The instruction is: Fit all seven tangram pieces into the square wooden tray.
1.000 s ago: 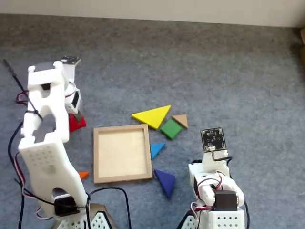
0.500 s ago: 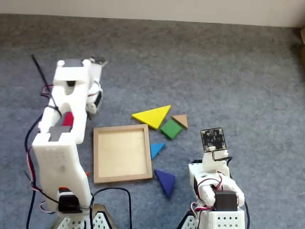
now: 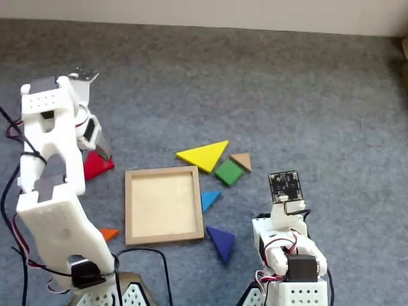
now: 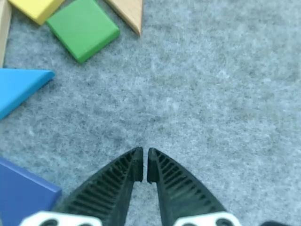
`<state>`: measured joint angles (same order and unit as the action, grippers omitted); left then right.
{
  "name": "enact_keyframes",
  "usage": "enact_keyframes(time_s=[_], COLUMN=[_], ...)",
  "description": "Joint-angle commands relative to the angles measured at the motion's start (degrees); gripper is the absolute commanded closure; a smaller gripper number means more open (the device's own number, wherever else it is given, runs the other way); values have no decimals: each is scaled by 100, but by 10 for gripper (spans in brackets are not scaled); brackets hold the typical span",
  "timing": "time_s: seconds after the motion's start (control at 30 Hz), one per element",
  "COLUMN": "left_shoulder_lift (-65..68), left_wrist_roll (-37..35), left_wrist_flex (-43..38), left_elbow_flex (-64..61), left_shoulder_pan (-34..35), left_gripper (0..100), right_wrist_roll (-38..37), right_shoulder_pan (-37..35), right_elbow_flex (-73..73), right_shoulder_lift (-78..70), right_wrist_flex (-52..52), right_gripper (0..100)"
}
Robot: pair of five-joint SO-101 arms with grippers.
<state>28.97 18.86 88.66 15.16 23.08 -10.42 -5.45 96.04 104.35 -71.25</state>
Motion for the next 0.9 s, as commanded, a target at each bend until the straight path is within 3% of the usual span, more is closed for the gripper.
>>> enact_keyframes(time_s=[0.0,0.17,0.6,0.87], left_shoulder_lift=[505,1174,1218,1209], left_wrist_roll=[325,686,677,677], left_wrist_flex=[-422,-484,123,387], left_elbow_flex=[31,48,382,382], left_shoulder_pan=[286,127,-629,-725], left_gripper=[734,746,777,776], right_wrist_roll=[-18,-18,-18,-18], right_shoulder_pan=[40,40,40,40], right_elbow_flex=[848,848,848,848], right_shoulder_lift=[75,75,75,75], right_wrist_flex=[-40,-40,-40,-40], right_gripper=[965,965,965,965])
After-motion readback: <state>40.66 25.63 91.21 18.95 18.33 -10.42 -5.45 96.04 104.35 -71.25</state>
